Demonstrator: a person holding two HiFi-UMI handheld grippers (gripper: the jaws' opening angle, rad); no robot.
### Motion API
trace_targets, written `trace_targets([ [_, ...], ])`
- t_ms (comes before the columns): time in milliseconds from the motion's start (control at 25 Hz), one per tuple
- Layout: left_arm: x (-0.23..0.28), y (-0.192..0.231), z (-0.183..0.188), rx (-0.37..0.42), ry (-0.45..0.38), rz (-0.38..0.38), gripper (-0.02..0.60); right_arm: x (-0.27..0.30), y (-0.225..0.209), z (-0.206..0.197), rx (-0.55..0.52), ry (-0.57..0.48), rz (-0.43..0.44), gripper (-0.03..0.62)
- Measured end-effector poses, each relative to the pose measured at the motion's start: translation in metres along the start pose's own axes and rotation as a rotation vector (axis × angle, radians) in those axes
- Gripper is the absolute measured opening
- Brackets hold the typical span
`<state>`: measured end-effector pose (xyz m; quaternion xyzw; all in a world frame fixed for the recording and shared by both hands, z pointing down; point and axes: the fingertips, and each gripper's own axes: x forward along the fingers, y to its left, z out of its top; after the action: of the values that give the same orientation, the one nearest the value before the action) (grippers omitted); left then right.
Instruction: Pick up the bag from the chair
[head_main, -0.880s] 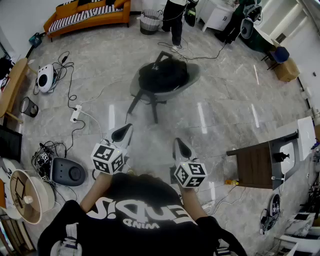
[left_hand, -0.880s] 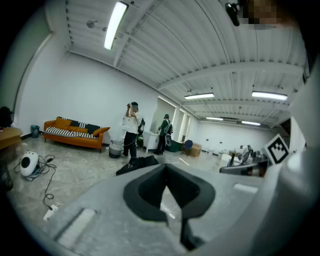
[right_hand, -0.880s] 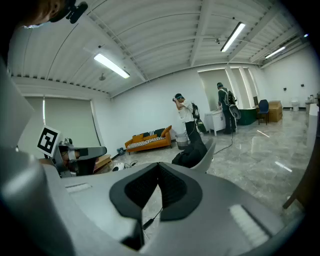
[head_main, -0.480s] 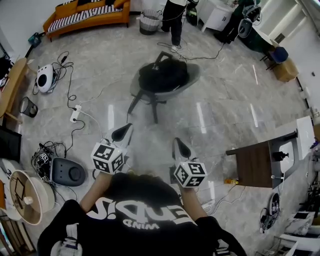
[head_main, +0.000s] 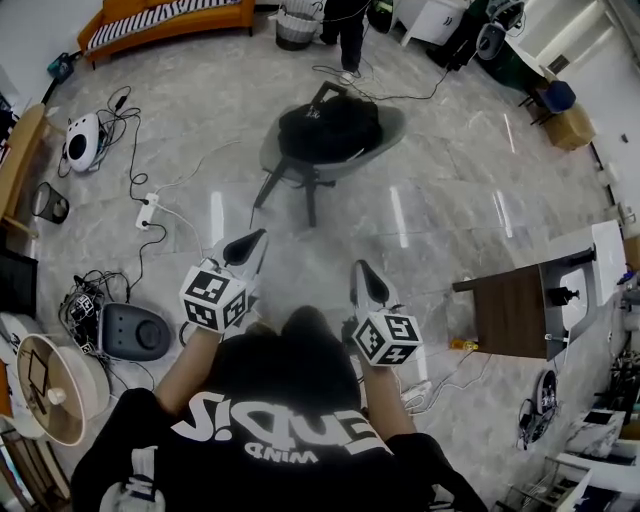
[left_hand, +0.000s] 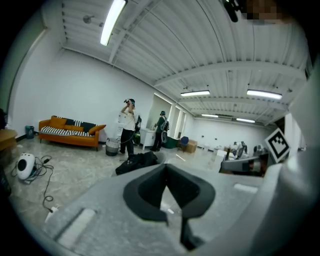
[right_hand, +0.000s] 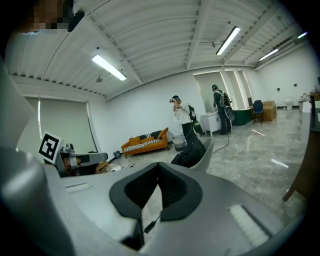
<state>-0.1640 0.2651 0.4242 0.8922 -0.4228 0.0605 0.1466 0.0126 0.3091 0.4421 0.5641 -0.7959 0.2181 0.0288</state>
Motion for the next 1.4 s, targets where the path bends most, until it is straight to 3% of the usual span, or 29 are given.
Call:
trace_targets([
  [280,0.004,0.006,-0.003,0.008,0.004,-0.062,0.002,0.014,0.005,-0.005,0.018,-0.002,-0.01,0.0],
  [600,0.044,0.031,0.008,0.015,0.005,-0.077,0.002,0.057,-0.015,0.01,0.033,0.0,-0.015,0.0],
  [800,0.081,0.067,0.019,0.002,0.003,-0.043,0.002,0.107,-0.031,0.022,0.044,0.016,0.002,0.0],
  [1000,0.135,0.098,0.033,-0.022,-0.005,-0.023,0.002,0.154,-0.062,0.046,0.042,0.01,0.001,0.0],
  [1400,0.279,0.12,0.078,-0.043,0.021,-0.032,0.002,0.247,-0.16,0.12,0.058,0.022,0.003,0.0],
])
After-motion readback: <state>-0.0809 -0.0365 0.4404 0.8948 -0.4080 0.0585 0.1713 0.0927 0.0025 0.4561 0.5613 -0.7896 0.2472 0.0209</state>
